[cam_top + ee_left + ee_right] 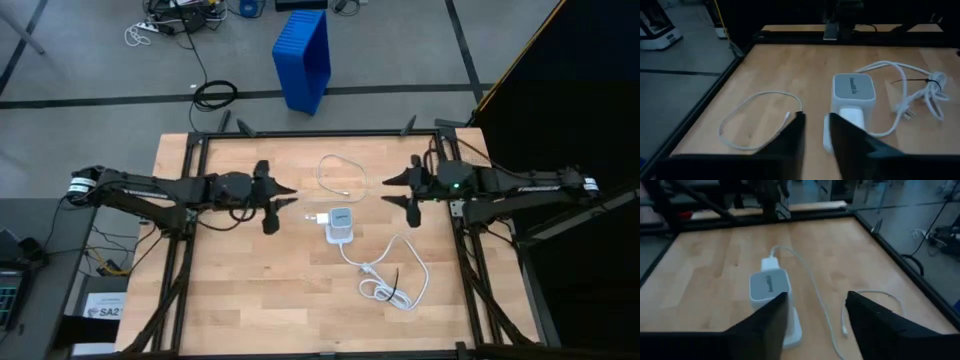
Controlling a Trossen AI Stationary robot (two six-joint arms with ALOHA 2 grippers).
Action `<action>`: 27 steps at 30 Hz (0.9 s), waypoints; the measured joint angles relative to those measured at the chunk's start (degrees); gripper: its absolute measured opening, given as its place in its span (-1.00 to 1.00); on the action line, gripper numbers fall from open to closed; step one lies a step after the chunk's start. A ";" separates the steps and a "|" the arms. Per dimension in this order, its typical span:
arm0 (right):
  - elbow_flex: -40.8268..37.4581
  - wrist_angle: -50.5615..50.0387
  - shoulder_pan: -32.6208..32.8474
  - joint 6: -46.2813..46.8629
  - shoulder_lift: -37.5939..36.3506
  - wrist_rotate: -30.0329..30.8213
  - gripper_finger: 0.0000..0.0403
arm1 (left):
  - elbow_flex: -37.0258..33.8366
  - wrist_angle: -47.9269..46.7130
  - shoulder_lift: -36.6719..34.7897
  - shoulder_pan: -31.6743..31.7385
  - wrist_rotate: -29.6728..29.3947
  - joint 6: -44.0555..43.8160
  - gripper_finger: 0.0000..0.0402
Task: Insert USB
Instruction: Return to Home Position
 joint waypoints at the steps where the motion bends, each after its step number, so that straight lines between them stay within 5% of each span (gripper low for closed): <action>1: 0.00 -0.49 0.00 -0.27 -1.11 0.09 -0.33 | 0.00 -0.86 -1.00 -0.19 0.00 0.11 -0.89; 9: 0.00 -4.92 0.02 -0.84 -10.32 0.33 -0.97 | -0.02 -4.97 -8.97 -2.95 -4.15 0.01 -0.99; 16: -0.35 -10.90 0.02 0.47 -18.82 0.08 -0.96 | -7.97 -3.61 -17.72 -5.03 -11.63 -0.13 -1.00; 27: -8.69 -10.37 0.02 -0.18 -34.19 -0.38 -0.99 | -27.30 8.63 -33.73 -5.02 -12.58 -0.22 -1.00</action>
